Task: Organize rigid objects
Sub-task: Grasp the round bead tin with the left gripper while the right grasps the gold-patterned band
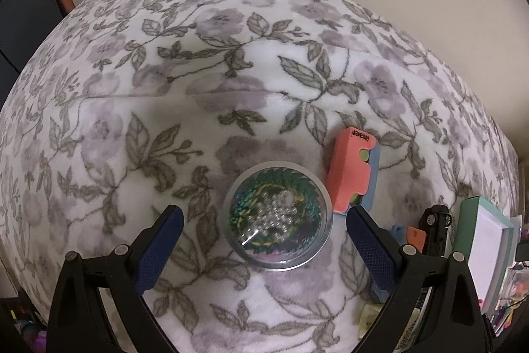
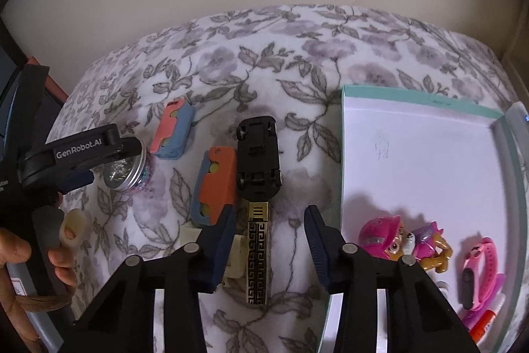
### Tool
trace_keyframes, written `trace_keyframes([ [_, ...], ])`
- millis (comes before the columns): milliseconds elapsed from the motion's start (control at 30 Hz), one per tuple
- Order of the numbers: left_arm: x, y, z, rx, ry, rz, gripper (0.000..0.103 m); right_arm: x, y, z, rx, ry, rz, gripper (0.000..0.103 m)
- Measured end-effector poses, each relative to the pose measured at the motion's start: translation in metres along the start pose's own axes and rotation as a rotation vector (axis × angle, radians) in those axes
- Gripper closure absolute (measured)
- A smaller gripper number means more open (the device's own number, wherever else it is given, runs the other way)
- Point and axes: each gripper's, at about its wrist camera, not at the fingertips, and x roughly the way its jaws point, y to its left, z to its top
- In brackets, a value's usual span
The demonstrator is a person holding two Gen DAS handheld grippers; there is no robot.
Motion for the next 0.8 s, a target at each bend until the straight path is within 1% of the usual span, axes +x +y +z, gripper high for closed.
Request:
trace_keyframes([
  [200, 0.005, -0.006, 0.001, 0.023, -0.020, 0.012, 0.004, 0.012, 0.004, -0.002, -0.016, 0.020, -0.002, 0.067],
  [267, 0.008, -0.006, 0.001, 0.029, -0.021, 0.022, 0.004, 0.016, 0.003, -0.004, -0.018, 0.031, -0.012, 0.069],
  [333, 0.010, -0.006, 0.001, 0.028, -0.020, 0.028, 0.004, 0.017, 0.001, -0.004, -0.012, 0.035, 0.003, 0.069],
  [400, 0.013, -0.005, 0.001, 0.023, -0.015, 0.029, 0.004, 0.018, 0.003, -0.005, -0.025, 0.046, 0.004, 0.072],
  [467, 0.015, -0.004, 0.001, 0.021, -0.013, 0.029, 0.005, 0.022, 0.007, -0.007, -0.044, 0.068, -0.007, 0.073],
  [500, 0.015, -0.004, 0.001, 0.019, -0.015, 0.026, 0.006, 0.025, 0.008, -0.008, -0.048, 0.078, -0.012, 0.073],
  [567, 0.013, -0.003, 0.001, 0.013, -0.022, 0.016, 0.016, 0.031, 0.009, -0.011, -0.061, 0.093, -0.026, 0.075],
  [633, 0.012, -0.003, 0.001, 0.012, -0.028, 0.016, 0.020, 0.030, 0.011, -0.012, -0.074, 0.092, -0.033, 0.076],
  [700, 0.012, -0.004, 0.001, 0.016, -0.029, 0.010, 0.022, 0.031, 0.010, -0.013, -0.072, 0.090, -0.035, 0.076],
  [800, 0.012, -0.005, 0.000, 0.018, -0.036, 0.012, 0.023, 0.030, 0.010, -0.014, -0.079, 0.088, -0.040, 0.076],
])
